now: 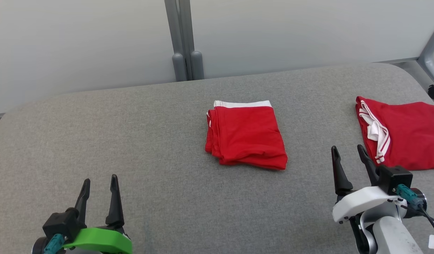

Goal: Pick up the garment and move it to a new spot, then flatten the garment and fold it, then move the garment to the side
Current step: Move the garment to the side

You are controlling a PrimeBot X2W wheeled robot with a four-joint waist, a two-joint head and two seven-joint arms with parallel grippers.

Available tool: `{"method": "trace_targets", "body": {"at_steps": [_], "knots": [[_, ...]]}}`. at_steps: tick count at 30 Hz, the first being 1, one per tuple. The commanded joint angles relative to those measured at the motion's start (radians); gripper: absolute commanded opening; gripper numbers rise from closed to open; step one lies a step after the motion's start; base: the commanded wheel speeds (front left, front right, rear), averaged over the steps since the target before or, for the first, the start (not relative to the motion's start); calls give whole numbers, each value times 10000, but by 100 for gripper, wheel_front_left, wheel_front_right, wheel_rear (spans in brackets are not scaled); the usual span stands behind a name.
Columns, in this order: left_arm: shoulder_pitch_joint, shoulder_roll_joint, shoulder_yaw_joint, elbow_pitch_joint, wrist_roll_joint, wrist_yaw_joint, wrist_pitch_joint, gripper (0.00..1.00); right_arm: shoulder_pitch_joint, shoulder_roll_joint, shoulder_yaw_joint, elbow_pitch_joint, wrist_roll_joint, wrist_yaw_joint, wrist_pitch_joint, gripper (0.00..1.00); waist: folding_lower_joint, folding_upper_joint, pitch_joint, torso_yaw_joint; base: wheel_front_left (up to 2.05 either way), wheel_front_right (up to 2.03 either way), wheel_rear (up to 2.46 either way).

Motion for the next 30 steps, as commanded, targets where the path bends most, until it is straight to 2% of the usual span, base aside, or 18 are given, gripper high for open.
{"method": "trace_targets", "body": {"at_steps": [1,11,16,24,28,30], "knots": [[138,41,24,37,-140,29,0,100,128,11,-18,-30,-53,-6,-27,100,0,0,9,4,0,0,0],[12,41,-78,14,-142,-50,0,100,59,56,-116,98,-38,-6,-26,100,0,0,154,189,0,0,0],[-104,41,-174,-1,-163,-89,0,100,-744,-183,126,364,8,-6,224,100,0,0,316,405,0,0,0],[-454,44,-739,-385,-359,-162,0,100,-2819,-626,331,1189,1248,-6,2961,100,0,0,1215,1342,0,0,0],[-701,41,-996,-445,-490,-185,0,100,-3573,-1058,299,1904,1387,-11,3954,100,0,0,1697,1951,0,0,0],[-735,43,-1036,-427,-554,-184,0,100,-3817,-1023,159,2328,1422,-9,4306,100,0,0,1879,2201,0,0,0]]}}
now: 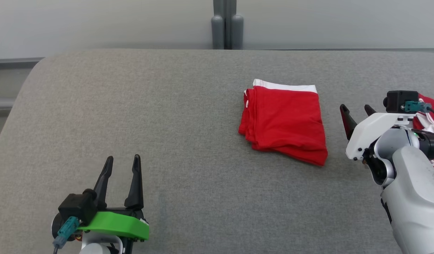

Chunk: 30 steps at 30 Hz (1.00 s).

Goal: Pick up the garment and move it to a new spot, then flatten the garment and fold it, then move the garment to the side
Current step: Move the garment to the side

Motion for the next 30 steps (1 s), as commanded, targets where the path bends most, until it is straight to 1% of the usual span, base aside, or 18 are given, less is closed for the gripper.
{"method": "trace_targets", "body": {"at_steps": [1,4,8,13,19,20,21,22,23,26,28,30], "knots": [[-179,46,17,14,-83,-33,0,100,-156,41,-153,282,66,-13,162,100,0,0,717,805,0,0,0],[-318,39,-127,18,-183,-34,0,100,-332,108,-358,801,56,-13,340,100,0,0,940,1172,0,0,0],[-359,42,-217,-47,-267,2,0,100,-450,124,-425,1341,-95,-13,310,100,0,0,1131,1500,0,0,0],[-427,42,-305,-77,-257,19,0,100,-598,253,-543,2084,-534,-13,353,100,0,0,1262,1667,0,0,0],[-445,42,-401,-64,-298,51,0,100,-638,461,-1091,3350,-1438,-21,1004,100,0,0,1328,1673,0,0,0],[-448,42,-422,-59,-291,61,0,100,-634,480,-1240,3511,-1617,-21,1114,87,0,0,1326,1652,0,0,0],[-448,42,-434,-64,-306,68,0,100,-665,496,-1254,3593,-1814,-24,1190,41,0,0,1323,1625,0,0,0],[-441,42,-439,-71,-338,88,0,100,-709,489,-1238,3641,-2035,-24,1283,22,0,0,1316,1580,0,0,0],[-436,42,-447,-78,-349,100,0,100,-744,461,-1174,3643,-2198,-24,1331,0,0,0,1309,1546,0,0,0],[-427,42,-451,-65,-396,124,0,100,-921,230,-575,3413,-2815,-26,1549,0,0,0,1250,1368,0,0,0],[-401,42,-466,-83,-453,125,0,100,-1094,-141,95,3088,-3188,-29,1684,0,0,0,1213,1223,0,0,0],[-370,42,-460,-129,-469,119,0,100,-1377,-507,988,2668,-3340,-27,1876,0,0,0,1184,1026,0,0,0]]}}
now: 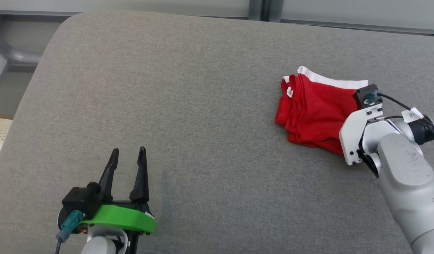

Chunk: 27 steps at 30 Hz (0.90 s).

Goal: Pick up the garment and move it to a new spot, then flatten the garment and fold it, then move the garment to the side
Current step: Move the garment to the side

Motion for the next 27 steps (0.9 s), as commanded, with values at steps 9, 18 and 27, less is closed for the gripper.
{"method": "trace_targets", "body": {"at_steps": [9,18,27], "knots": [[-238,38,146,-403,-58,85,0,100,-990,-2792,4319,-3100,2044,-35,1438,0,0,0,95,-1674,0,0,0],[-791,39,156,-805,379,33,0,100,-1972,-5558,6276,-5402,4029,-35,1917,0,0,0,668,-3031,0,0,0],[-1220,43,-56,-897,712,-126,0,100,-2447,-6875,6891,-4366,3533,-35,520,0,0,0,1308,-3341,0,0,0]]}}
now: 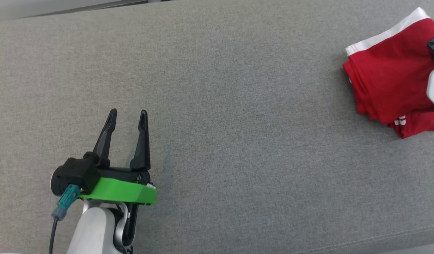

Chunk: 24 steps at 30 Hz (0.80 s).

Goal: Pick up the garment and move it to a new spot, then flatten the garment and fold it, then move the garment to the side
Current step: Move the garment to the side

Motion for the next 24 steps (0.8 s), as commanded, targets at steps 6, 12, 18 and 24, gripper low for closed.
{"method": "trace_targets", "body": {"at_steps": [6,12,18,24], "knots": [[-320,47,-72,-280,368,-113,0,100,113,-578,-448,1212,-560,-24,-1156,0,0,-1,808,107,0,0,0],[-346,48,12,-598,571,-121,0,100,493,-822,-1123,2387,-1079,-25,-2096,0,0,-1,1148,386,0,0,0],[-401,168,-91,-793,623,-120,0,100,857,-553,-2354,3461,-1692,-25,-2370,30,0,-1,1367,641,0,0,0],[-315,218,-58,-745,628,-122,0,100,1249,54,-4199,4094,-2752,-24,-3109,100,0,-1,1220,727,0,0,0]]}}
